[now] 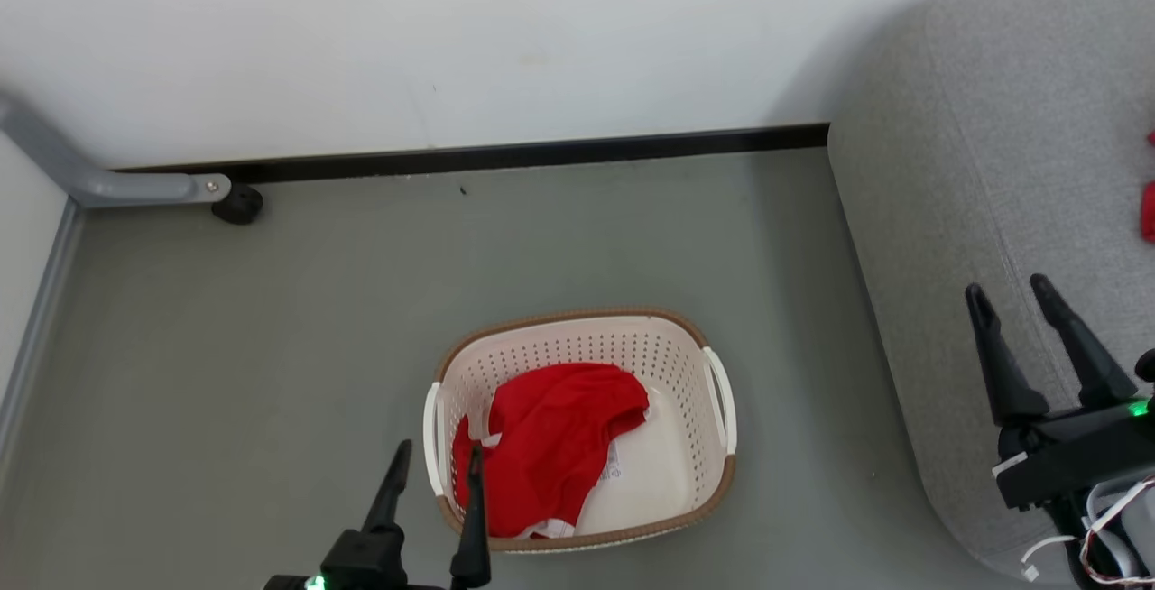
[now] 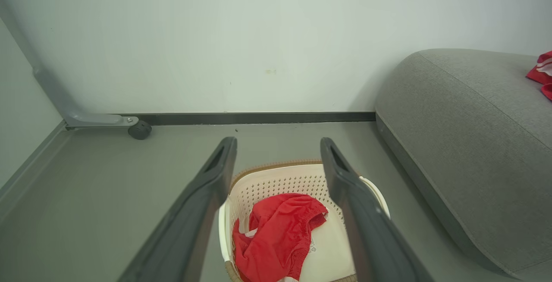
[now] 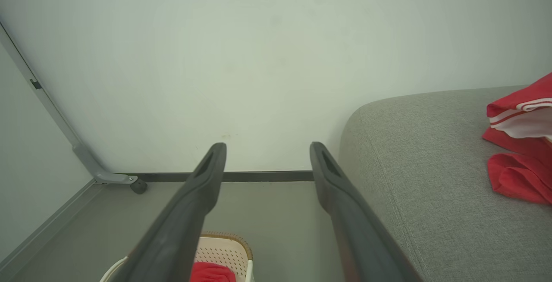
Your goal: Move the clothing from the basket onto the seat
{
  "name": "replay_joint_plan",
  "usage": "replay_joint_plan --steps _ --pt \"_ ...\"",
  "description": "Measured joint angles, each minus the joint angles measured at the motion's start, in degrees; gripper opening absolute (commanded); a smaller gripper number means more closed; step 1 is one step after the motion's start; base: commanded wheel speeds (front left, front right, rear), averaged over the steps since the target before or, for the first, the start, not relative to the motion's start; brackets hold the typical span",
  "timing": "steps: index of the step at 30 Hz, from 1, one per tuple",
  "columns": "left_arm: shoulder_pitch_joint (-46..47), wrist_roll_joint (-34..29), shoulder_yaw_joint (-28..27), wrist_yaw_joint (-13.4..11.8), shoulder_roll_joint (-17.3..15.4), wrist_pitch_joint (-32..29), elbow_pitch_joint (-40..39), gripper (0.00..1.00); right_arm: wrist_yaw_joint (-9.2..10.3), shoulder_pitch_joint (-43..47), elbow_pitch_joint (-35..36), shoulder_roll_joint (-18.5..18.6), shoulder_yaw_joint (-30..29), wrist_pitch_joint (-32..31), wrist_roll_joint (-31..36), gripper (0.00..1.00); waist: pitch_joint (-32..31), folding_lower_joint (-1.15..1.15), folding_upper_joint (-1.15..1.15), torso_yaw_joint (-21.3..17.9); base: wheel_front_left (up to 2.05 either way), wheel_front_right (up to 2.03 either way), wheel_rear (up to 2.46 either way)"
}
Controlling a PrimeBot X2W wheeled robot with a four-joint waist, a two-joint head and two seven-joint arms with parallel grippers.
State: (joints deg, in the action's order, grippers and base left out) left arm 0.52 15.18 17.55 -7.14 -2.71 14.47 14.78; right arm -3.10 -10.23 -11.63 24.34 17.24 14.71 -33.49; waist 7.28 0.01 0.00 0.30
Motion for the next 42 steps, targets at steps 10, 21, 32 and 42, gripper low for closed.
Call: replay_joint_plan --steps 10,21,32,42 --pt "2.7 4.8 6.2 0.0 0.0 0.0 0.8 1.00 -1.74 -2.7 2.6 1.5 -2.9 0.0 0.0 1.00 6.3 0.00 0.00 -0.6 0.00 0.00 0.00" --pt "11.0 7.3 11.2 0.0 0.0 0.0 3.9 1.00 -3.07 -6.9 5.8 2.9 -5.1 0.0 0.2 1.00 14.3 0.01 0.01 -1.7 0.00 0.00 0.00" --pt "20.5 9.9 15.0 0.0 0.0 0.0 10.2 1.00 -3.80 -10.9 9.6 3.9 -6.3 0.0 0.2 1.00 23.1 0.00 0.01 -3.0 0.00 0.00 0.00" --pt "31.1 9.9 18.0 0.0 0.1 0.0 18.5 1.00 -3.97 -14.4 14.6 6.0 -4.9 0.0 -0.4 1.00 30.7 0.00 0.01 -4.1 0.00 0.00 0.00"
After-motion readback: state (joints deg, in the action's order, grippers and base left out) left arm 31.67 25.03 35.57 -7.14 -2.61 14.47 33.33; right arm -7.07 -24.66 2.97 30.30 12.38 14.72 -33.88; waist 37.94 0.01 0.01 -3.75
